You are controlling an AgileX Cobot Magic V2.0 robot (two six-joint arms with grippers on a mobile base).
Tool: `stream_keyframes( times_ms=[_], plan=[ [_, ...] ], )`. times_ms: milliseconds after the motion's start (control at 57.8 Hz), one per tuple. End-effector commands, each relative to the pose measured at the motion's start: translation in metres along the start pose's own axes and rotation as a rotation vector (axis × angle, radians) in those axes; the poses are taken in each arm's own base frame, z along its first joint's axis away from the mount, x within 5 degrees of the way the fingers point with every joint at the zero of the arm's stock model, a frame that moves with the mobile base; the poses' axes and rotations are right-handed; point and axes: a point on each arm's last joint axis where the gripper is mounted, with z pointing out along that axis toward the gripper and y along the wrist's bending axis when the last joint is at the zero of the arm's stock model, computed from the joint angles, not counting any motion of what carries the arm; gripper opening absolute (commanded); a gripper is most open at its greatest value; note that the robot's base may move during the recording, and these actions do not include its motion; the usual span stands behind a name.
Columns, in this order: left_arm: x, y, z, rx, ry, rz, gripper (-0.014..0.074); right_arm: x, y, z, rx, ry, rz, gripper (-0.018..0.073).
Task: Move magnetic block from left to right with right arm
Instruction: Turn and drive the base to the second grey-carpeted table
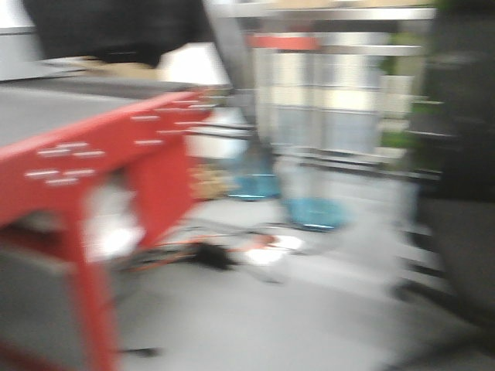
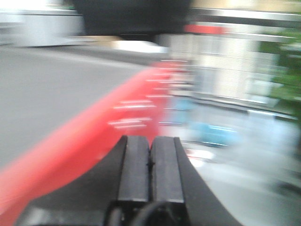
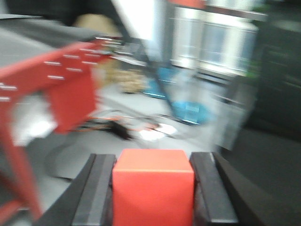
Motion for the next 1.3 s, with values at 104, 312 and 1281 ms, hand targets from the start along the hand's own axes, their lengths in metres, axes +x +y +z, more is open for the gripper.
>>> stream_keyframes(
  times_ms=[104, 312, 1281],
  plan=[
    [-0.0059, 0.0002, -0.0009, 0.002, -0.086, -0.011, -0.0126, -0.0174, 0.0013, -0.0024, -0.011, -0.106, -0.023, 0.0199],
    [-0.0059, 0.0002, -0.0009, 0.002, -0.086, -0.011, -0.0126, -0.0174, 0.0013, -0.0024, -0.011, -0.106, -0.023, 0.0199],
    [-0.0059, 0.0002, -0.0009, 0.002, -0.086, -0.011, -0.0126, -0.0174, 0.0013, -0.0024, -0.011, -0.106, -0.023, 0.0199]
  ],
)
